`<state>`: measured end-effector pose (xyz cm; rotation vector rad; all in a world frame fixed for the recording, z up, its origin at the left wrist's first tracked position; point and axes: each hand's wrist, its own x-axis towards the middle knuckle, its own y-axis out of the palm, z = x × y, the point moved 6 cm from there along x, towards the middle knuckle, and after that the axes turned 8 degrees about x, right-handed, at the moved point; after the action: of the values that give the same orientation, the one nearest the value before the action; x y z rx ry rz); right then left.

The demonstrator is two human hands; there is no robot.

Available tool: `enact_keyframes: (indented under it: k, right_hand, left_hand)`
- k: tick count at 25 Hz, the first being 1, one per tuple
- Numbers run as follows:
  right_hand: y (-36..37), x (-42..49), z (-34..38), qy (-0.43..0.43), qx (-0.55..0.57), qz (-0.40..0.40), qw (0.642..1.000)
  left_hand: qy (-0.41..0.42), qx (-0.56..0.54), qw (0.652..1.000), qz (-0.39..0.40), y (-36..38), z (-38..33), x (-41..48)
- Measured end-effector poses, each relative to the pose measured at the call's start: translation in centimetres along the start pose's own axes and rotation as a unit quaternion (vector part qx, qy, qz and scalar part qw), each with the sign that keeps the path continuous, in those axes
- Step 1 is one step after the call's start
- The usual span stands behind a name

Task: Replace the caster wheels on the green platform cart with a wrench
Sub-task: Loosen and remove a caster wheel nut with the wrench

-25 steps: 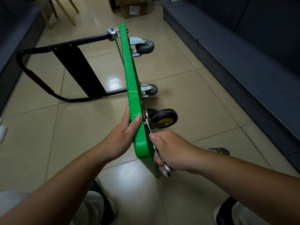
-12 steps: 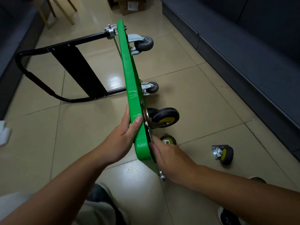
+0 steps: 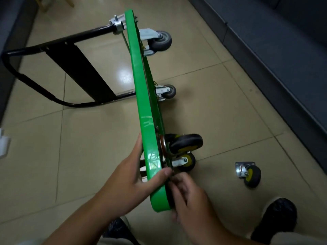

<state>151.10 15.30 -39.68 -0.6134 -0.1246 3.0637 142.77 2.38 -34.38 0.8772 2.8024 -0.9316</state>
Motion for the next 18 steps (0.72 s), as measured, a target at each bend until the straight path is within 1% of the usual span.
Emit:
enact_keyframes:
  k: [1, 2, 5, 6, 8, 10, 11, 12, 14, 16, 18]
  right_hand:
    - [0.1, -0.3, -0.1, 0.006, 0.000, -0.021, 1.000]
    - [0.3, -0.3, -0.5, -0.011, -0.018, -0.040, 0.999]
    - [0.7, -0.4, -1.2, -0.084, -0.119, -0.057, 0.988]
    - [0.6, -0.1, -1.5, -0.114, -0.167, -0.058, 0.978]
    - [-0.4, 1.3, -2.1, -0.188, -0.259, -0.082, 0.944]
    - [-1.9, 3.3, -2.1, -0.270, -0.301, -0.110, 0.908]
    - [-2.4, 4.2, -2.5, -0.283, -0.306, -0.112, 0.902]
    - [-2.5, 5.1, -2.9, -0.287, -0.314, -0.092, 0.900]
    - [-2.2, 5.7, -3.4, -0.273, -0.310, -0.061, 0.909]
    - [-2.0, 4.4, -4.5, -0.246, -0.319, -0.034, 0.915]
    - [-2.9, 2.4, -5.0, -0.195, -0.335, -0.011, 0.922]
  left_hand:
    - [-0.001, 0.004, 1.000, 0.001, 0.1, -0.1, 0.1]
    - [0.003, 0.014, 1.000, -0.004, 0.2, 0.0, 0.3]
    - [0.023, 0.051, 0.998, -0.027, 0.7, 0.5, -0.1]
    - [0.029, 0.055, 0.997, -0.042, 0.7, 0.6, -0.2]
    - [0.023, 0.047, 0.997, -0.052, 0.6, 0.8, 0.1]
    - [0.017, 0.042, 0.997, -0.057, 0.5, 0.5, 0.0]
    - [0.016, 0.043, 0.997, -0.058, 0.7, 0.6, -0.1]
    - [0.019, 0.043, 0.997, -0.060, 0.8, 0.6, -0.1]
    - [0.021, 0.038, 0.998, -0.055, 0.9, 0.8, 0.2]
    - [0.020, 0.032, 0.998, -0.047, 0.9, 0.9, 0.3]
    - [0.020, 0.040, 0.998, -0.037, 0.8, 0.8, 0.4]
